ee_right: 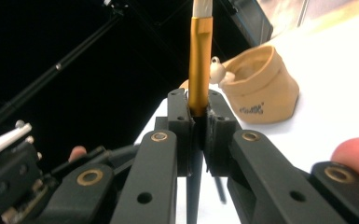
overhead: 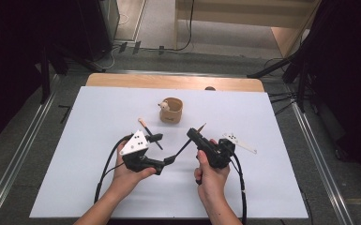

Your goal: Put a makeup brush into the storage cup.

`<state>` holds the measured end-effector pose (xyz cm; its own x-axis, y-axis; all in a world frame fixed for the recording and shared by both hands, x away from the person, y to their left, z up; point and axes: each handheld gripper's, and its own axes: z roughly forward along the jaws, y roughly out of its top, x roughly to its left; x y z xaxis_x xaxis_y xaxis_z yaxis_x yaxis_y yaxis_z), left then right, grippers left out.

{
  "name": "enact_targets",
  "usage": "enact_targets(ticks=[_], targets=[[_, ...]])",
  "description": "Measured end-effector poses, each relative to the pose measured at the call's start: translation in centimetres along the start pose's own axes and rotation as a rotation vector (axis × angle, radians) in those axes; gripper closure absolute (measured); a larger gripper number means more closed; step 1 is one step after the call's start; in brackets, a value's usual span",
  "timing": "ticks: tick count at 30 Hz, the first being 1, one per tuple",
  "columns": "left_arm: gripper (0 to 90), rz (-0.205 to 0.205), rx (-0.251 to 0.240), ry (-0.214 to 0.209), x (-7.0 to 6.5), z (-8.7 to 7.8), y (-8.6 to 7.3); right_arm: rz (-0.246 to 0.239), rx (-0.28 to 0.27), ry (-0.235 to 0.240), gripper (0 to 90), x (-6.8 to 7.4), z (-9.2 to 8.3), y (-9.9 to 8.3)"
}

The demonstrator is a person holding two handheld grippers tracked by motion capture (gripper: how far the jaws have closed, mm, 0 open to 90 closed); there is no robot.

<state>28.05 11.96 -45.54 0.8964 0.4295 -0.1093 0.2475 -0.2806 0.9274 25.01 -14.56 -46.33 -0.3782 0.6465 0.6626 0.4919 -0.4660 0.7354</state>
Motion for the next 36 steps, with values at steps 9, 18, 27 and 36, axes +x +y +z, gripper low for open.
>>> enact_targets(ticks=[9,18,27,36], targets=[[0.0,-0.041,-0.026,0.065,1.4,-2.5,-0.9,-0.264,0.011,-0.096,84.8,1.4,0.0,0.8],[0.0,-0.068,-0.049,0.140,2.9,-5.7,-2.6,-0.367,0.005,-0.115,84.8,1.5,0.3,1.5],[0.0,-0.077,-0.073,0.207,4.0,-8.9,-4.0,-0.420,0.008,-0.120,84.8,1.7,1.5,2.3],[0.0,-0.090,-0.096,0.258,4.5,-11.3,-5.1,-0.449,0.003,-0.132,84.8,1.8,2.8,3.3]])
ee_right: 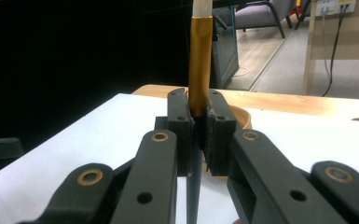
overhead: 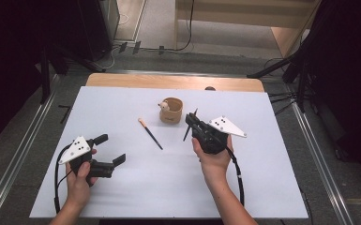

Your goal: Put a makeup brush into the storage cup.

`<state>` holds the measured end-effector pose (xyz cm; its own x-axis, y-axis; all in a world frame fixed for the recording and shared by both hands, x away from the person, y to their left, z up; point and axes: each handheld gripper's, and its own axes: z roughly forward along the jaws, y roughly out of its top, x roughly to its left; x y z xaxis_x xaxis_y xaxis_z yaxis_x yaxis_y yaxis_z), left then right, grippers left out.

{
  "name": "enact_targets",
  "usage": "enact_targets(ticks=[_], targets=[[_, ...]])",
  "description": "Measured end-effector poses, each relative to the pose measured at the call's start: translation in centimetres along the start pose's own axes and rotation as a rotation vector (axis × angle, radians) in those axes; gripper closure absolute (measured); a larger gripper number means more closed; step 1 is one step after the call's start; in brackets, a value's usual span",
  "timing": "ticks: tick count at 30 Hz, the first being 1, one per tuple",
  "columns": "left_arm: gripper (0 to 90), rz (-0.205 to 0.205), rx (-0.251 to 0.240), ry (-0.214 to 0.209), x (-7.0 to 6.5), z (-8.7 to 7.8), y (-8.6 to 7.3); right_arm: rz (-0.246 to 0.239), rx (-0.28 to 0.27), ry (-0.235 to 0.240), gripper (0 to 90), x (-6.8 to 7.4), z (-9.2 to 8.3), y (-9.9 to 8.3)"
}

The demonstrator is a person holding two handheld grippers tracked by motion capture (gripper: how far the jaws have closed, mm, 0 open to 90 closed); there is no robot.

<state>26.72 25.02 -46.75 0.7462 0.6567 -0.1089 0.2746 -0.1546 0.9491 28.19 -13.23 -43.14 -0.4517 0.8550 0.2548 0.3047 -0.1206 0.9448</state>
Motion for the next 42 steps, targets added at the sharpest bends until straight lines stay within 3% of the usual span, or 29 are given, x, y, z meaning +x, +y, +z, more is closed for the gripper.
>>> enact_targets(ticks=[19,42], targets=[[0.0,0.002,0.013,0.029,0.6,-2.6,-1.8,-0.047,-0.017,0.004,84.8,-0.6,2.3,2.1],[0.0,-0.017,0.010,0.050,1.5,-4.8,-3.1,-0.058,-0.008,-0.004,84.8,-1.1,5.3,4.2]])
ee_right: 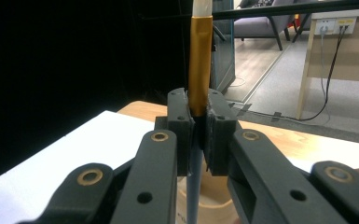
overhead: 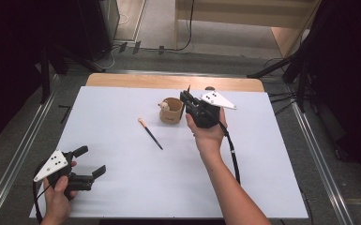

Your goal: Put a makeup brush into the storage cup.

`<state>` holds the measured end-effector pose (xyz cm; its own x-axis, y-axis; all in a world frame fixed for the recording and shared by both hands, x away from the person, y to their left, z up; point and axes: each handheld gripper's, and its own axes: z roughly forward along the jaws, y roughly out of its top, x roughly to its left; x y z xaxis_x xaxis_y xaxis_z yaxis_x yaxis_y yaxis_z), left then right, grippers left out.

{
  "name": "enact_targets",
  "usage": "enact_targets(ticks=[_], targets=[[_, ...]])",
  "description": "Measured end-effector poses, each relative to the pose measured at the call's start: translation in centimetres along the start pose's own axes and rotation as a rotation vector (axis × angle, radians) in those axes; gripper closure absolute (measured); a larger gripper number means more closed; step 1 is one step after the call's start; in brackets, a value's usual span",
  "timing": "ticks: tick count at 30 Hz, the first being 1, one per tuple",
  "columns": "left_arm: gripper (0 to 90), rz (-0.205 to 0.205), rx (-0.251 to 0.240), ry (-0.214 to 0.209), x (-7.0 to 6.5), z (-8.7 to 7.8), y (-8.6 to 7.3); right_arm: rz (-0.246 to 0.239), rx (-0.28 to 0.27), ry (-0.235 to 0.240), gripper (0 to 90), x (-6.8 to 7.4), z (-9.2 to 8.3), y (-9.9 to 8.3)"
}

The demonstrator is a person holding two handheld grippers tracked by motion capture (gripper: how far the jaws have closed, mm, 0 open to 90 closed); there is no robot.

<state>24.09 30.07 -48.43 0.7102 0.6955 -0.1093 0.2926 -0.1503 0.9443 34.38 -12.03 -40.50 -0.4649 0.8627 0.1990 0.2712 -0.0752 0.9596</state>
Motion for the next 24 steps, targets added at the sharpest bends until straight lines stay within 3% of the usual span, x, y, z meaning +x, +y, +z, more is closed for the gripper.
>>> enact_targets(ticks=[13,19,24], targets=[[0.0,-0.007,-0.001,-0.001,0.1,0.1,-0.1,-0.014,-0.016,0.006,84.7,0.0,2.1,1.4],[0.0,-0.005,0.001,-0.003,0.1,0.1,-0.1,-0.020,-0.062,0.004,84.7,-0.2,3.6,1.0],[0.0,-0.002,0.006,-0.008,0.1,0.2,-0.2,-0.033,-0.043,-0.017,84.7,-0.5,4.5,0.5]])
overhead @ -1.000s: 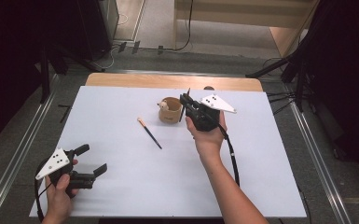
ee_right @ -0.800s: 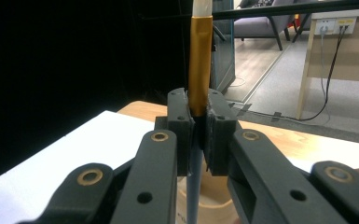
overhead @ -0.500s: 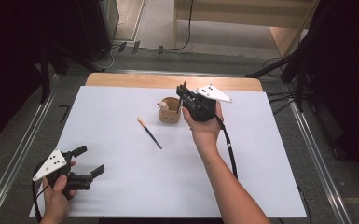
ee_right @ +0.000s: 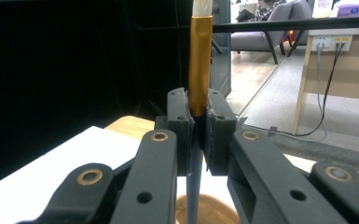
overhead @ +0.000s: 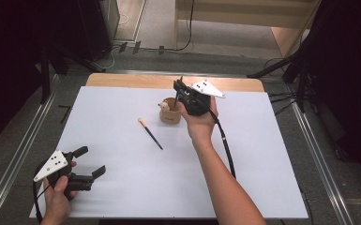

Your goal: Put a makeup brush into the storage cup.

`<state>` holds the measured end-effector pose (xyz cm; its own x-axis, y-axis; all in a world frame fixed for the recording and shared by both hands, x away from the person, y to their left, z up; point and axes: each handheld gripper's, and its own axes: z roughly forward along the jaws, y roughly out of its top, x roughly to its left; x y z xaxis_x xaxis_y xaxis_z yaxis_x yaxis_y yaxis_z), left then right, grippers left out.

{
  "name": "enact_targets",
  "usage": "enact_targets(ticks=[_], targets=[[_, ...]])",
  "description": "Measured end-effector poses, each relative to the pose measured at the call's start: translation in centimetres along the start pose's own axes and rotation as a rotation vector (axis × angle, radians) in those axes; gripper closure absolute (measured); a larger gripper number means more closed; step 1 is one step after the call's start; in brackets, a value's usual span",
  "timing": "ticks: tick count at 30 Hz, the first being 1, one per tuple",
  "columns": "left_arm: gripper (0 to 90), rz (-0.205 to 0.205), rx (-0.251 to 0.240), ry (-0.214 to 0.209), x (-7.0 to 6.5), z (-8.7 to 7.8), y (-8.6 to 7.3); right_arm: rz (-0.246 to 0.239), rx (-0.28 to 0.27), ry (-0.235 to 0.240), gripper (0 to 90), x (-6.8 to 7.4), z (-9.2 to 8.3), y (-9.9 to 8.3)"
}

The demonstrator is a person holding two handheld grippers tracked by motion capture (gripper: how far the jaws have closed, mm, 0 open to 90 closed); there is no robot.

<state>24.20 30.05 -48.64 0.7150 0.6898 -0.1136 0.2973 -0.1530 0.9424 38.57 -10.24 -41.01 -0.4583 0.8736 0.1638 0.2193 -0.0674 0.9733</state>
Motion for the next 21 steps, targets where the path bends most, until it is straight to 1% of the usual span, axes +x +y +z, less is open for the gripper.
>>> enact_targets(ticks=[6,12,21], targets=[[0.0,0.005,0.003,-0.002,-0.1,0.0,0.0,0.002,0.021,-0.001,84.7,-0.5,0.8,-0.8],[0.0,0.005,0.002,-0.002,-0.1,0.0,0.0,-0.035,0.049,-0.005,84.7,-0.6,1.5,-1.7],[0.0,0.007,0.003,-0.003,-0.1,0.0,0.0,-0.052,0.092,-0.015,84.6,-0.5,2.1,-2.8]])
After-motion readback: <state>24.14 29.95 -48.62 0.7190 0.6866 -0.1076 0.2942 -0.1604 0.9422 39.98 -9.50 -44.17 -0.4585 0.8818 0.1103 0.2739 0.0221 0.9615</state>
